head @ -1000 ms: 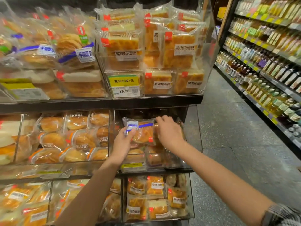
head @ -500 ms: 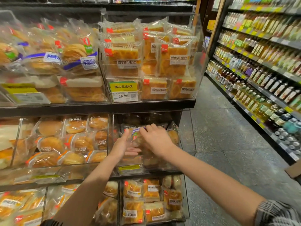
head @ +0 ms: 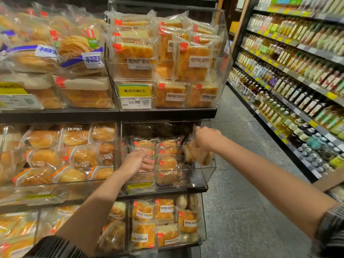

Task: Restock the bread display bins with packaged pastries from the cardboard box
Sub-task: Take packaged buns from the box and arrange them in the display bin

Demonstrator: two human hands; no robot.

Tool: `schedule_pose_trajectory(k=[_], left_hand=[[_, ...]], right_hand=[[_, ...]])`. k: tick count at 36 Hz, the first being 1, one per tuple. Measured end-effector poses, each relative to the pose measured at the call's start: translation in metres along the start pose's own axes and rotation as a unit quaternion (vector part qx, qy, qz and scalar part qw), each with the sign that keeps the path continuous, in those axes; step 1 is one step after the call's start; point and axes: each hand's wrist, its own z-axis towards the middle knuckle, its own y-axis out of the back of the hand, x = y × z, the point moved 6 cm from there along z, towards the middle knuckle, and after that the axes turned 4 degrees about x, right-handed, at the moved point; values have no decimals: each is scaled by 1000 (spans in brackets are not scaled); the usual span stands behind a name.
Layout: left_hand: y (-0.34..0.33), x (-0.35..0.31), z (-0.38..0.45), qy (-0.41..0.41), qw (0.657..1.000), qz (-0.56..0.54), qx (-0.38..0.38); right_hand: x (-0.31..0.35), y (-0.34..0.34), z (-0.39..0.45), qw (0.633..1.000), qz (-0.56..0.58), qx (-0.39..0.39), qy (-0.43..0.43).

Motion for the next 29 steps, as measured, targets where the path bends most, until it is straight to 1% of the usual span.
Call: schedule_pose_trajectory(k=[2, 4, 7, 8, 10, 13, 17, 20, 22, 24, 27, 29], left_hand=[[1, 0, 1, -5, 1000, 16, -8], [1, 2, 2, -12, 1000, 20, -14], [2, 5, 4, -12, 999, 16, -26], [2, 5, 4, -11, 999, 14, -29], [1, 4, 3, -13, 999, 11, -35], [2, 4, 1, -23, 999, 0, -47], [4, 2, -2, -54, 996, 14, -64], [4, 3, -3, -60, 996, 9, -66], [3, 4, -4, -61, 996, 8, -64], [3, 2, -6, -66, 996, 14, -66], [4, -1, -9, -73, 995, 18, -66], [5, -3, -11, -79, 995, -9, -53]], right_hand=[[2, 1, 7, 999, -41, 26, -2], [11, -4, 16, 994, -85, 64, 18], [29, -20, 26, 983, -115, 135, 52], [33, -25, 28, 981, -117, 145, 60], [37, -38, 34, 983, -102, 144, 56], [30, -58, 40, 989, -70, 129, 6], [19, -74, 41, 994, -27, 95, -49], [19, -96, 43, 994, -7, 89, -55], [19, -104, 44, 995, -21, 84, -47], [18, -104, 41, 994, -35, 90, -43], [18, -96, 32, 994, -26, 101, -39], [18, -89, 25, 992, -7, 118, -35]])
